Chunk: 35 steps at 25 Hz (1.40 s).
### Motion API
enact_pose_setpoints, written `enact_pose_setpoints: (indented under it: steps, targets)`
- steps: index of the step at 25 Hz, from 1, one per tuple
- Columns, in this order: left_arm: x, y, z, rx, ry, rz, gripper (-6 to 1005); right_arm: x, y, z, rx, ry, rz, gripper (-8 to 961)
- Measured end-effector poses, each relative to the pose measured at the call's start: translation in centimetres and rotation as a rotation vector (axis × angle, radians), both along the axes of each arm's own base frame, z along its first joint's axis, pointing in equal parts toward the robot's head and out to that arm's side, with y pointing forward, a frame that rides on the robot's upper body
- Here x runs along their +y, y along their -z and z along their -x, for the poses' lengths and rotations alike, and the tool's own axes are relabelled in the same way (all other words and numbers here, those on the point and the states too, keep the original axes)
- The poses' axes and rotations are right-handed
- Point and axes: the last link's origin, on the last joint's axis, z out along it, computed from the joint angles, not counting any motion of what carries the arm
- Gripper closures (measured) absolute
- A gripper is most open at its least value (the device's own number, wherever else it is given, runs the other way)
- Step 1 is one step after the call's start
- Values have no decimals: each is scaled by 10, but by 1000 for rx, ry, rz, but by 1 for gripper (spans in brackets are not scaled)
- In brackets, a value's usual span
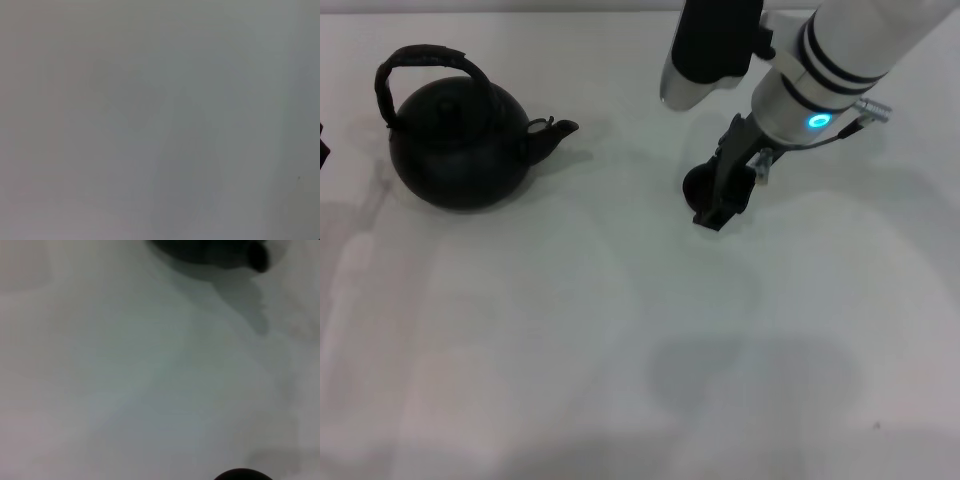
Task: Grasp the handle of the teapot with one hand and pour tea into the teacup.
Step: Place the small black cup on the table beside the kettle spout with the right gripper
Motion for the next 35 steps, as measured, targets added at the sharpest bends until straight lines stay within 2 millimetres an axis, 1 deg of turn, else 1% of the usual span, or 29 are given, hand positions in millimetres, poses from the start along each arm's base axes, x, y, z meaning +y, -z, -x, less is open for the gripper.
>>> enact_pose_setpoints:
  steps: [6,17,35]
  targets:
    - [0,1,0,1,-1,0,153,-10,7,-4,13,13,31,200]
    - [1,1,-1,-1,3,0,152,-14,17,-8,-7,-49,34,191]
    - [3,1,-2,-2,7,1,152,-17,21,-8,-17,-68,46,175]
